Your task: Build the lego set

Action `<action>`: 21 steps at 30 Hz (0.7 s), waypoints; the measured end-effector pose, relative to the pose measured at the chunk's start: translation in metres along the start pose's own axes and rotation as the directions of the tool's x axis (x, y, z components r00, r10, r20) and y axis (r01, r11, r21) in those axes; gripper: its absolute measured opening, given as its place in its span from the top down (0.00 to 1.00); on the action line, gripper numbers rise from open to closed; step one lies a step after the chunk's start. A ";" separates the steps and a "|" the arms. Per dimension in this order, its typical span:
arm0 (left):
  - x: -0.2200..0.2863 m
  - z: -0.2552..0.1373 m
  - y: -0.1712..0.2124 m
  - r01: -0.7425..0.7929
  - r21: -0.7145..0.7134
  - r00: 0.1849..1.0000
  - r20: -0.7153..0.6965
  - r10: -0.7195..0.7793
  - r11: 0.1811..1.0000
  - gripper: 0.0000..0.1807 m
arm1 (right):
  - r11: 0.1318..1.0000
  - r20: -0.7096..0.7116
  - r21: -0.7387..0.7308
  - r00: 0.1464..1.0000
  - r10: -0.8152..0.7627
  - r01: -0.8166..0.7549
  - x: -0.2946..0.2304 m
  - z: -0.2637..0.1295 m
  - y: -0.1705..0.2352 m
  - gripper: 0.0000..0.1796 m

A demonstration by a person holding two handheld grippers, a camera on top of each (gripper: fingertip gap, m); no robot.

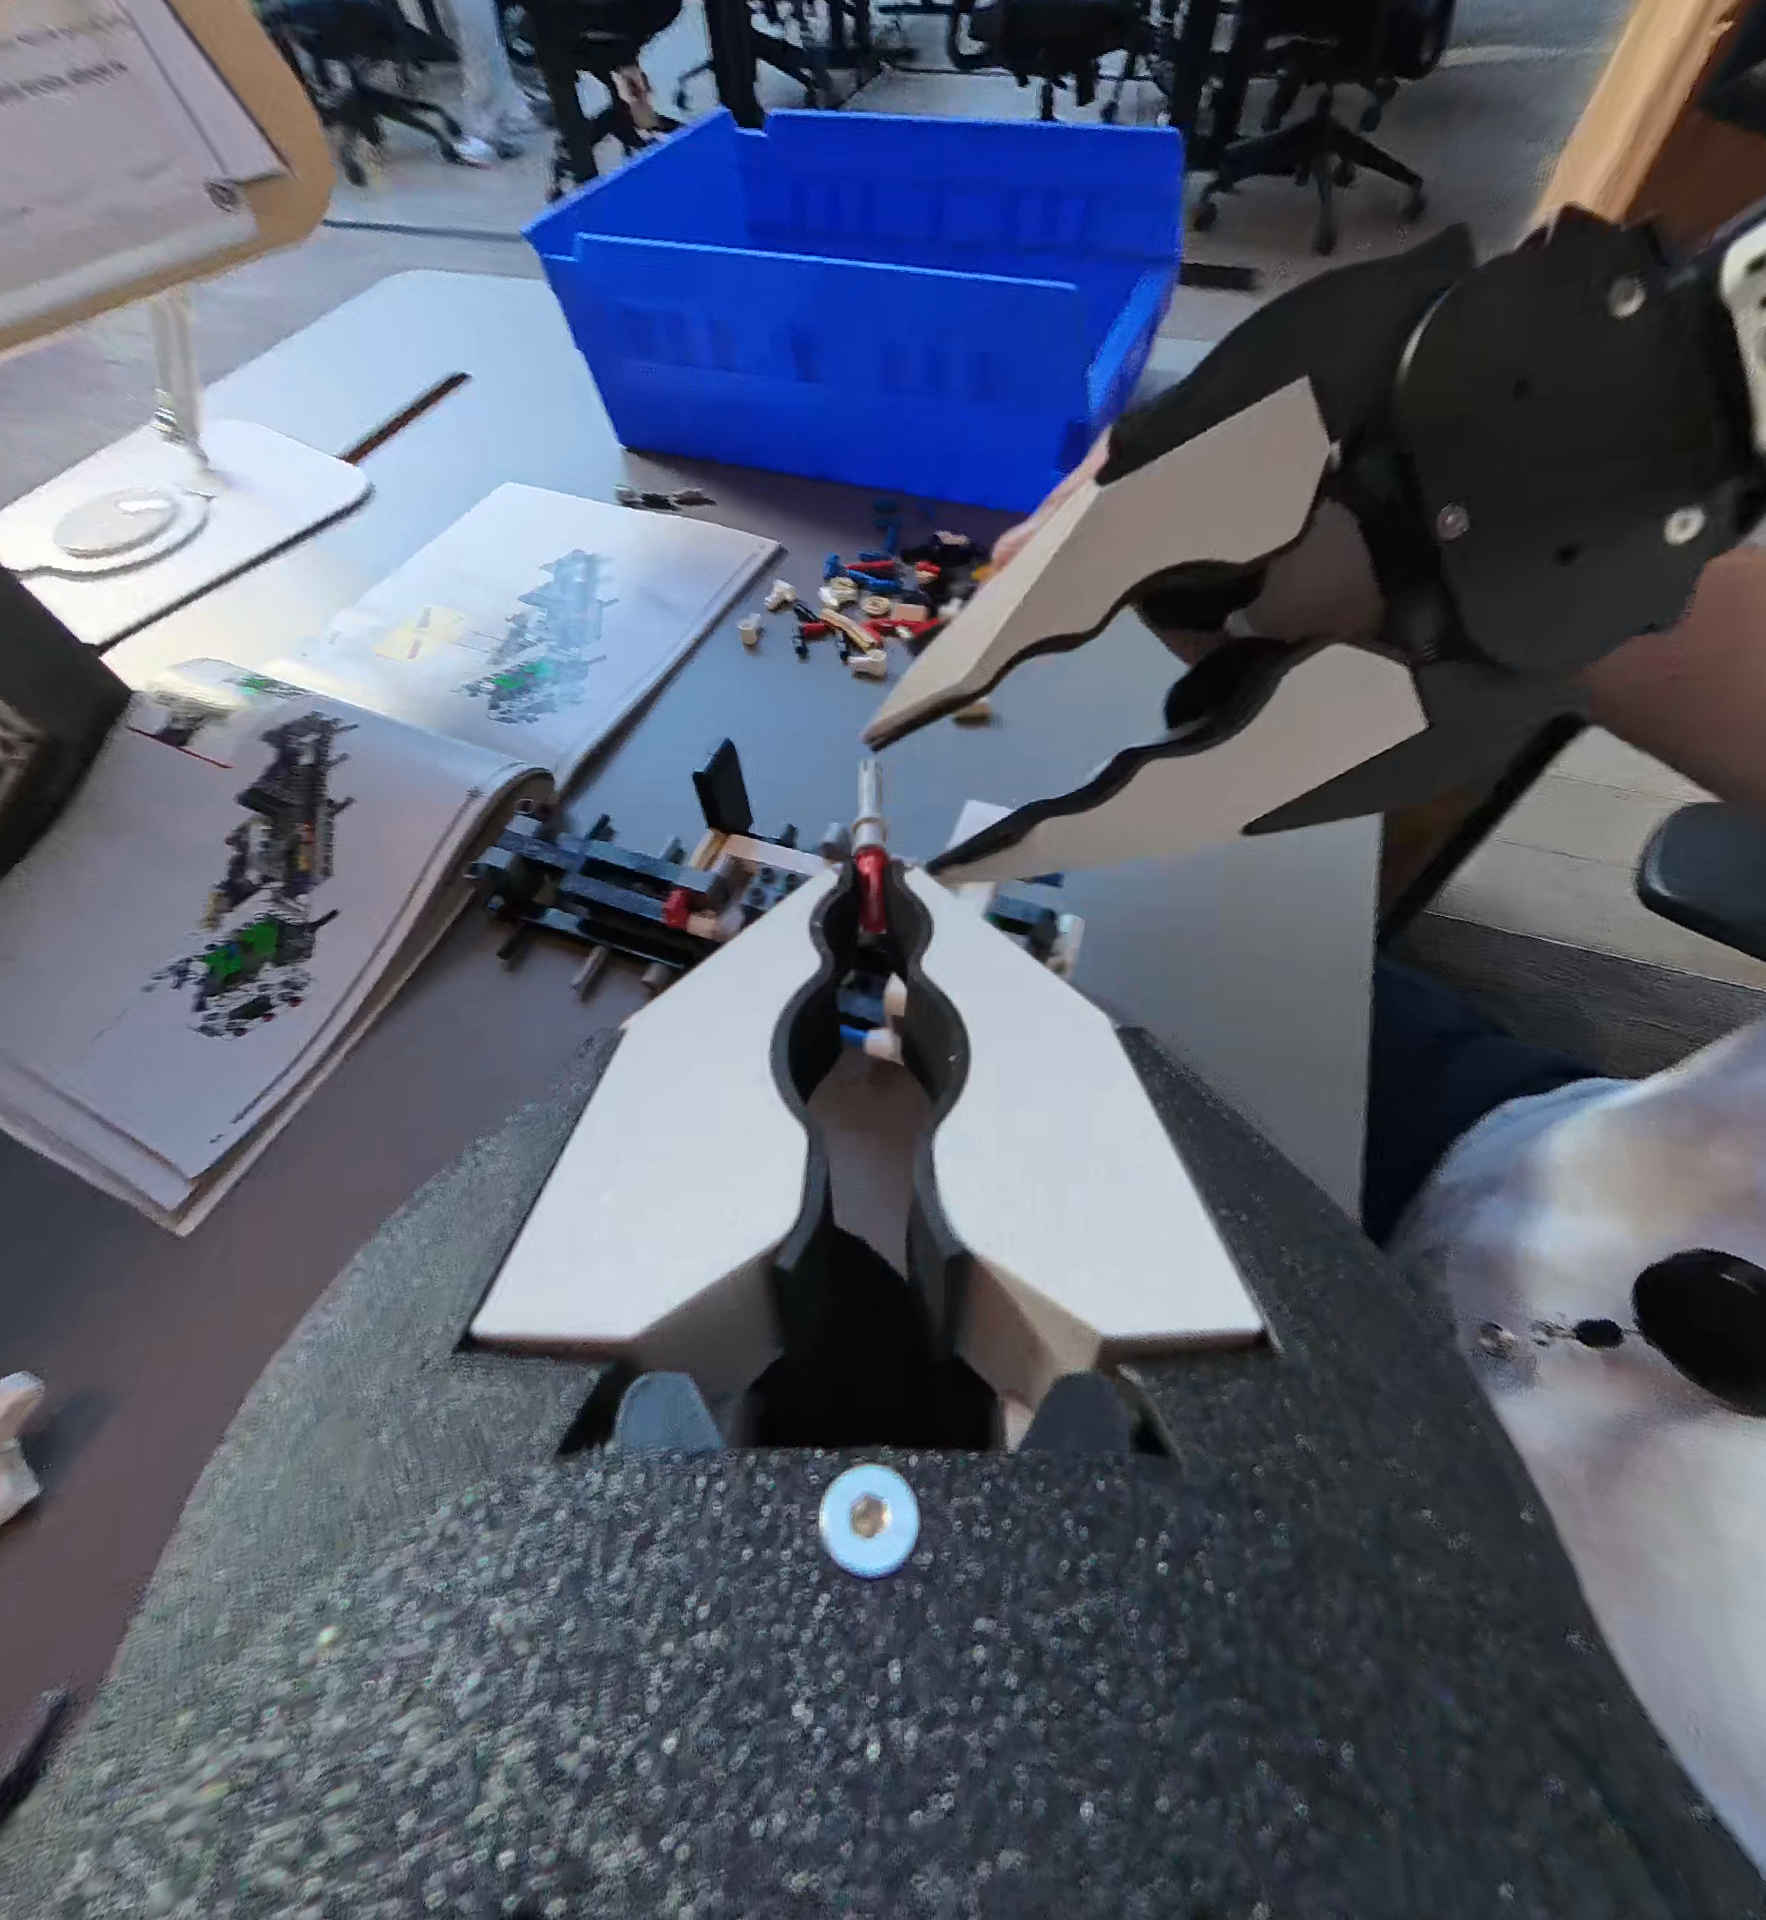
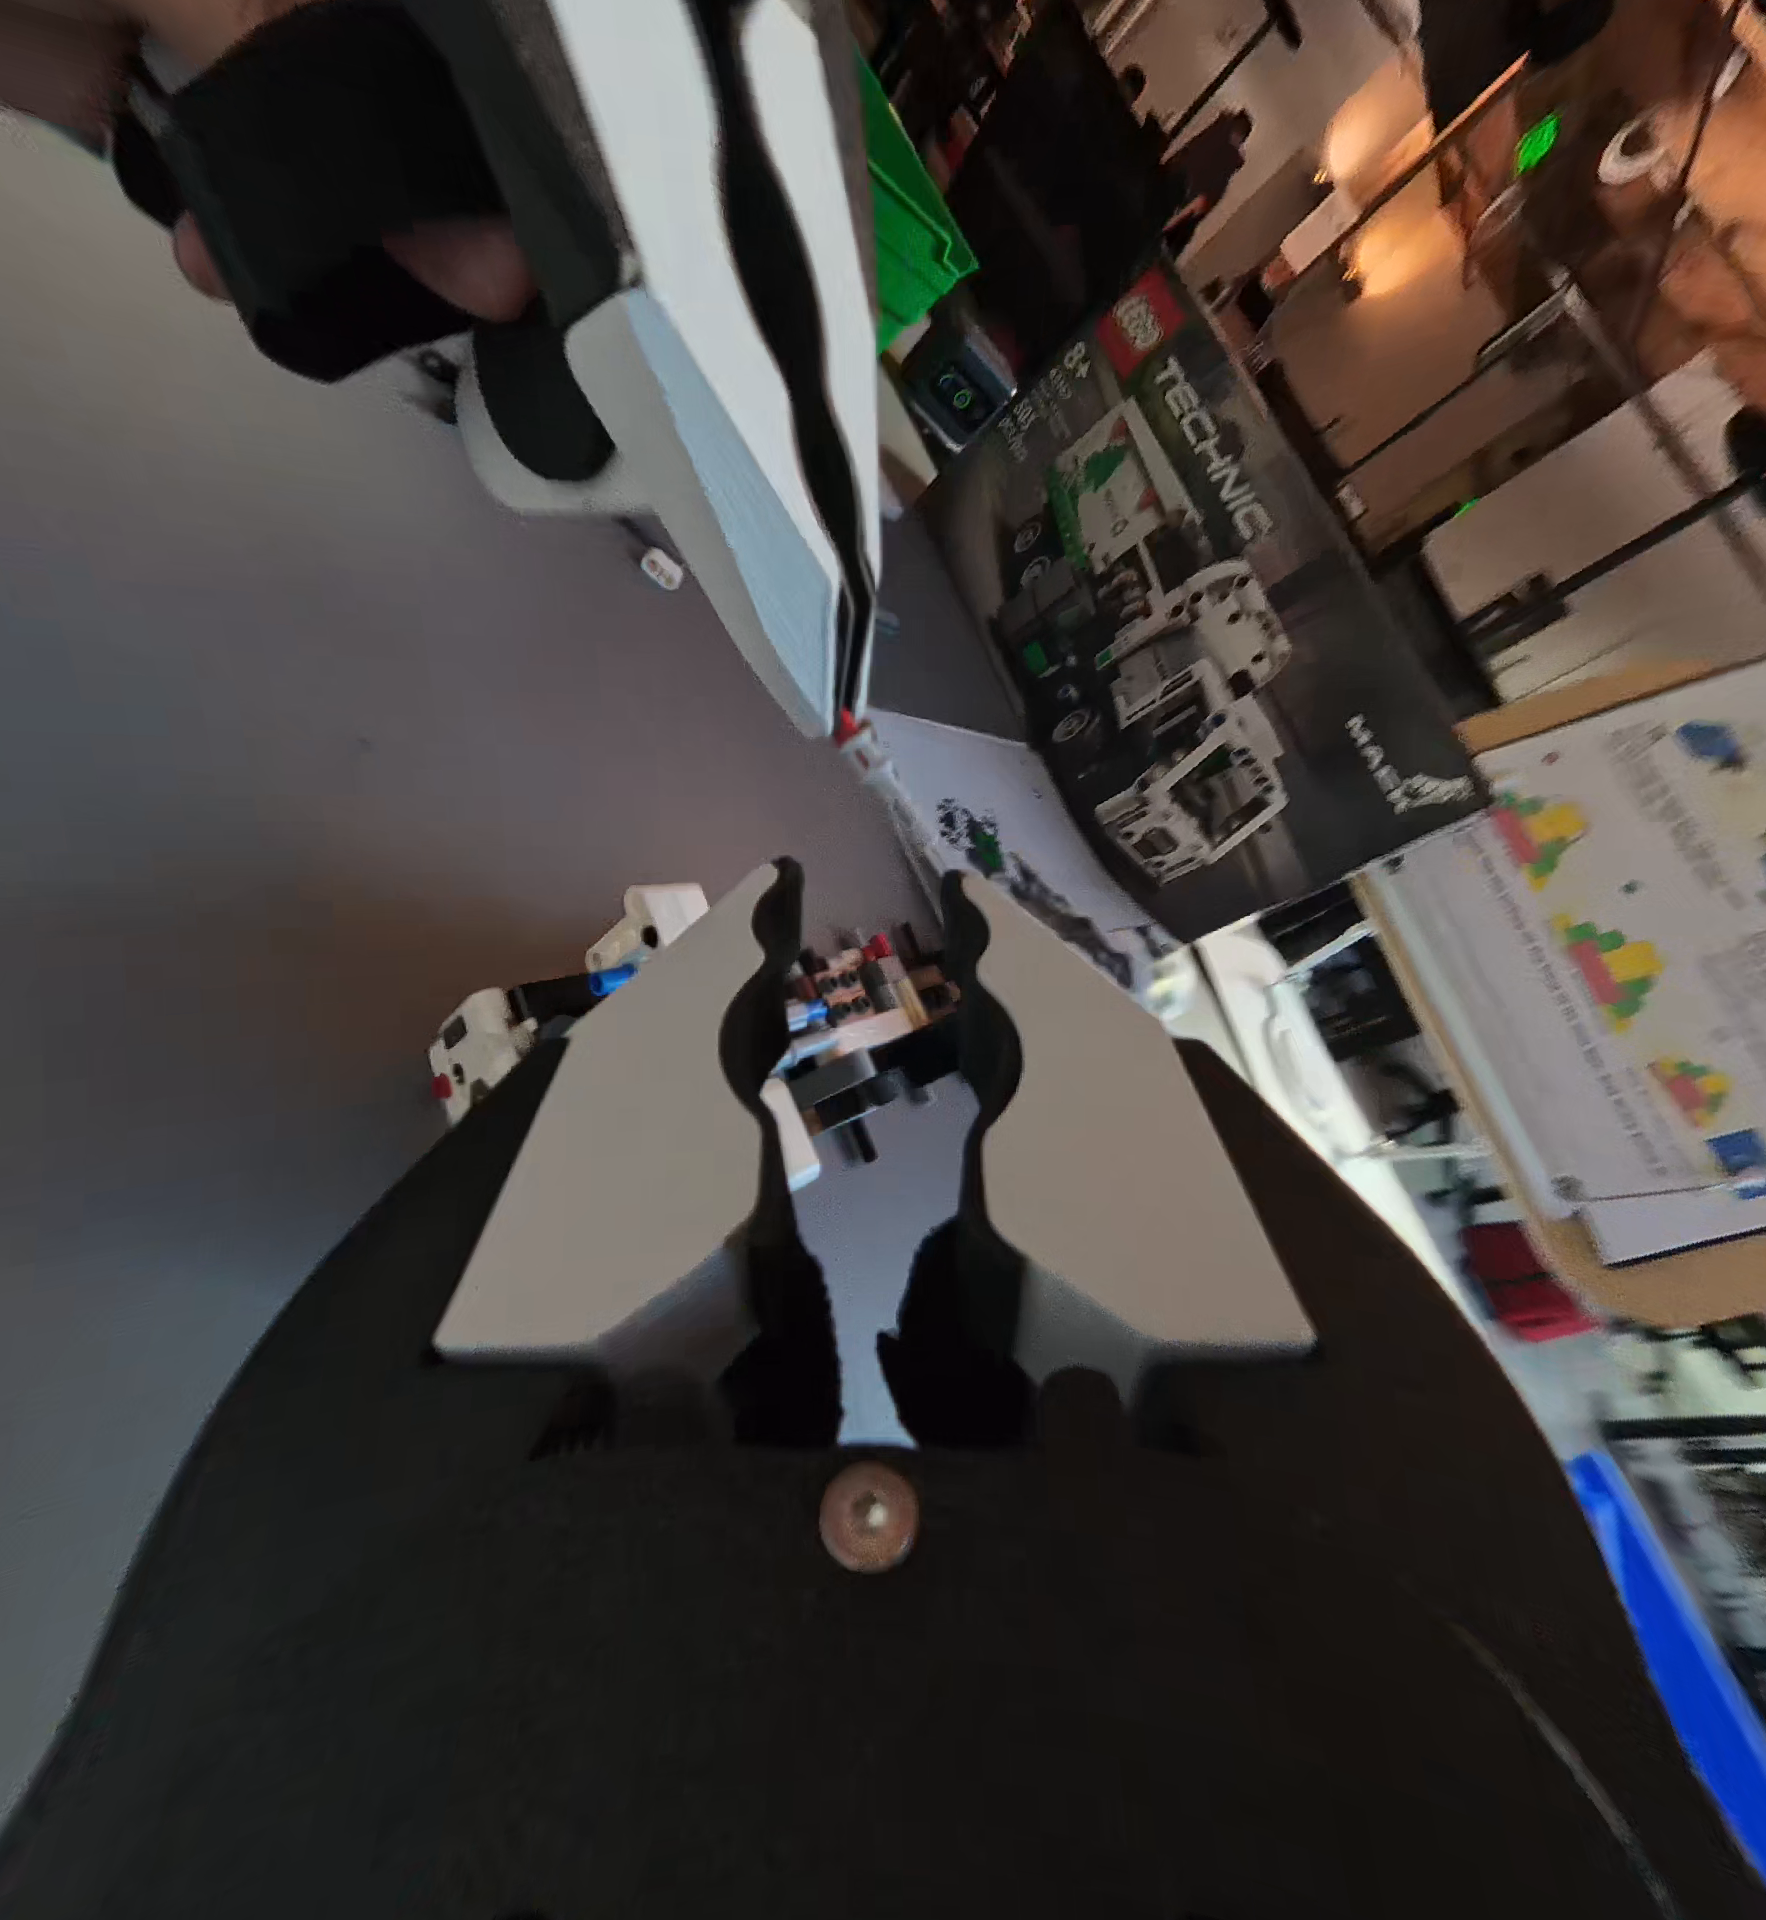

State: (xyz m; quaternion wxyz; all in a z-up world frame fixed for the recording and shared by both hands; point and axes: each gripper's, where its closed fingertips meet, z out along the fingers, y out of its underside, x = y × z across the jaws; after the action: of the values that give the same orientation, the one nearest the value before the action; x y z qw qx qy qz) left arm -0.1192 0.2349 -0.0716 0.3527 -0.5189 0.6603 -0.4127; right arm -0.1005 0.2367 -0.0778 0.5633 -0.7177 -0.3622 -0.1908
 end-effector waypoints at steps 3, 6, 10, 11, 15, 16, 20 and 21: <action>-0.014 -0.006 -0.009 -0.049 0.073 0.990 0.139 0.039 0.996 0.99 | 0.930 0.135 0.005 0.922 0.363 -0.367 0.005 -0.004 0.002 0.87; -0.013 -0.012 -0.023 -0.058 0.197 0.981 0.195 0.019 0.979 0.99 | 0.653 0.364 0.009 0.611 0.703 -0.757 0.010 -0.008 -0.020 0.85; -0.003 -0.017 -0.038 -0.020 0.357 0.985 0.168 -0.043 0.934 0.99 | 0.267 0.593 -0.032 0.197 0.781 -0.963 0.023 -0.016 -0.044 0.85; -0.001 -0.018 -0.041 -0.006 0.393 0.985 0.158 -0.062 0.920 0.99 | 0.226 0.611 -0.037 0.157 0.776 -0.974 0.025 -0.016 -0.044 0.87; 0.007 -0.011 -0.039 0.057 0.404 0.991 0.088 -0.101 0.913 0.99 | 0.156 0.651 -0.022 0.104 0.752 -0.988 0.030 -0.015 -0.050 0.94; 0.008 -0.010 -0.038 0.064 0.403 0.991 0.081 -0.105 0.913 0.99 | 0.157 0.651 -0.027 0.102 0.752 -0.987 0.030 -0.014 -0.050 0.97; 0.003 -0.002 -0.027 0.088 0.355 0.990 0.074 -0.122 0.931 0.99 | 0.229 0.597 -0.083 0.135 0.790 -0.970 0.025 -0.005 -0.040 0.99; 0.002 0.002 -0.023 0.094 0.334 0.991 0.061 -0.121 0.938 0.99 | 0.253 0.577 -0.108 0.147 0.803 -0.961 0.023 -0.002 -0.036 0.99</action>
State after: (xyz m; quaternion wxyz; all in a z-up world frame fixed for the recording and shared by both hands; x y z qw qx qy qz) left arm -0.1093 0.2295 -0.0515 0.4378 -0.5040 0.5377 -0.5150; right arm -0.1117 0.2455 -0.0372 0.5374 -0.7186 -0.0245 0.4407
